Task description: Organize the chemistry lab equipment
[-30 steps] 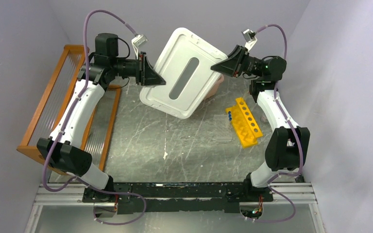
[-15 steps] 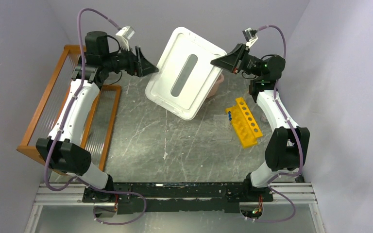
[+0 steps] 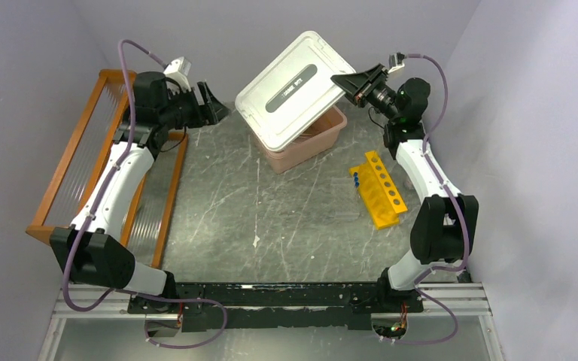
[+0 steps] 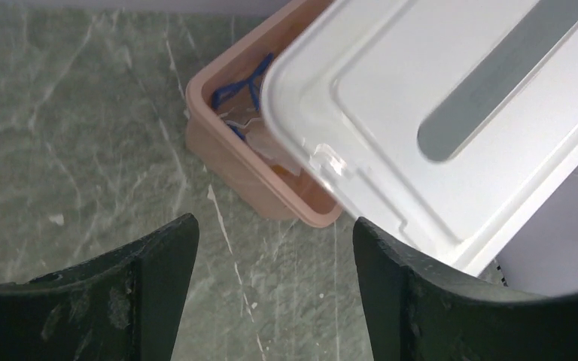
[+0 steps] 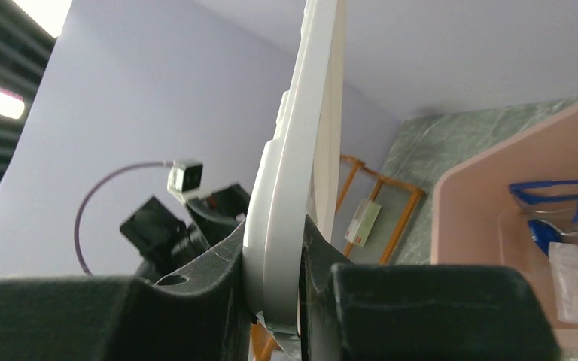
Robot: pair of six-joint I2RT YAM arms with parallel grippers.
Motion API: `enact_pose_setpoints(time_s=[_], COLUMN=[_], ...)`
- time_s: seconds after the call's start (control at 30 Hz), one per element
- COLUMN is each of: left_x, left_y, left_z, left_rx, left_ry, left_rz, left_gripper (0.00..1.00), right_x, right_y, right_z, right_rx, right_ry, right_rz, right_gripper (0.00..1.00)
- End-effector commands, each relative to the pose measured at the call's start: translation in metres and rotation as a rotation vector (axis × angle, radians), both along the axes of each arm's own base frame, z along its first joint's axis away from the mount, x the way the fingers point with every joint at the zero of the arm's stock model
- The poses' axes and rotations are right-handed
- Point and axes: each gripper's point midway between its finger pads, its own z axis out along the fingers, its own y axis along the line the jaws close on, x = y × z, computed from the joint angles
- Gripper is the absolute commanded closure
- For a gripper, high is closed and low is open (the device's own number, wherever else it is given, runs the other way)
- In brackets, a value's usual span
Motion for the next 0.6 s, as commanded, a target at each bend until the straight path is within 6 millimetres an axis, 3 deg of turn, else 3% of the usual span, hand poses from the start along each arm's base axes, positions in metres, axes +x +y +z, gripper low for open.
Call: enact_pose_setpoints(time_s=[0.0,0.2,0.37,0.57], left_x=[0.009,0.012,0.016,0.017], left_y=[0.005,-0.007,-0.014,-0.022], left_z=[-0.01,-0.039,-0.052,-0.066], left_rx=[-0.081,-0.127,-0.145,-0.175], left_ry=[0.009,0.075,0.106,0.14], left_rz=[0.091,0.048,0.013,-0.013], left_gripper=[0.23,0.27,0.28,0.28], right_x=[0.034,0.031,0.018,0.027], right_y=[-0.014,-0.013,-0.02,-0.015], right_z=[-0.037,-0.072,-0.079,-0.092], right_rx=[0.054,-0.004,-0.016,-0.012], right_ry=[0.128,0.179,0.169,0.184], right_rz=[-0.156,-0.202,-0.255,-0.227], right_gripper=[1.0,1.0,1.0,1.0])
